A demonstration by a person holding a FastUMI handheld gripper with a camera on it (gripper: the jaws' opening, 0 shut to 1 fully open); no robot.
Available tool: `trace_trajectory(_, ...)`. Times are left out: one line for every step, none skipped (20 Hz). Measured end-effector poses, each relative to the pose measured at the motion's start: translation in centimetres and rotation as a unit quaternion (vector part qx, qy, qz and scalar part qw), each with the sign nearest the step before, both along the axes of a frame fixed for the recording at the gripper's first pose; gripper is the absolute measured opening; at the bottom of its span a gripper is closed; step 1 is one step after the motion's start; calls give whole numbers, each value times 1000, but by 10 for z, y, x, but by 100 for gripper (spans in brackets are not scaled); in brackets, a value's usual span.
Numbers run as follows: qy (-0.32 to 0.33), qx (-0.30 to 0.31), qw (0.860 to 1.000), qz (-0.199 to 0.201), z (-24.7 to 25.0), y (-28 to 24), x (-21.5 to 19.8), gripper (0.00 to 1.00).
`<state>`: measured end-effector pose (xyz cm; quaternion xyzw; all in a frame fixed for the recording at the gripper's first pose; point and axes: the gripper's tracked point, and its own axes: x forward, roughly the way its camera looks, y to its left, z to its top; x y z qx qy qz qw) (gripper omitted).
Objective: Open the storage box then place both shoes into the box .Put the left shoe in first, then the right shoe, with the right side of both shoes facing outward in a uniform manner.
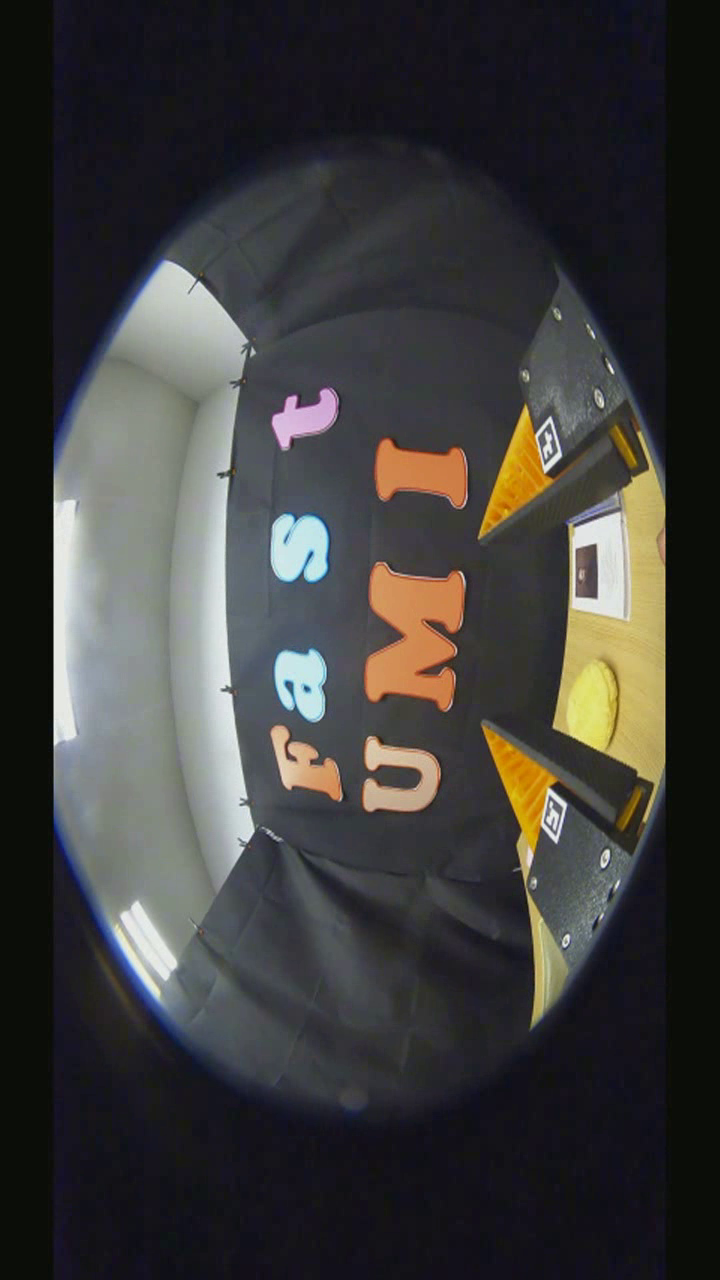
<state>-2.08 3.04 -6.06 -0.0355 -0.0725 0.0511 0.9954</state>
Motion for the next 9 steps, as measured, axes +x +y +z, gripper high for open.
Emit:
trace_trajectory(-4, 2, 1000, -5, 3, -4, -2, 98)
trace_trajectory(-6, 3, 1000, -10, 8, -10, -5, 98)
trace_trajectory(-11, 5, 1000, -15, 10, -12, -6, 98)
trace_trajectory(-16, 8, 1000, -21, 12, -15, -7, 98)
trace_trajectory(-21, 11, 999, -22, 14, -17, -8, 98)
trace_trajectory(-23, 15, 999, -22, 16, -20, -10, 98)
trace_trajectory(-24, 18, 999, -22, 16, -22, -12, 98)
trace_trajectory(-25, 19, 999, -25, 18, -24, -12, 98)
trace_trajectory(-27, 21, 999, -26, 19, -26, -14, 98)
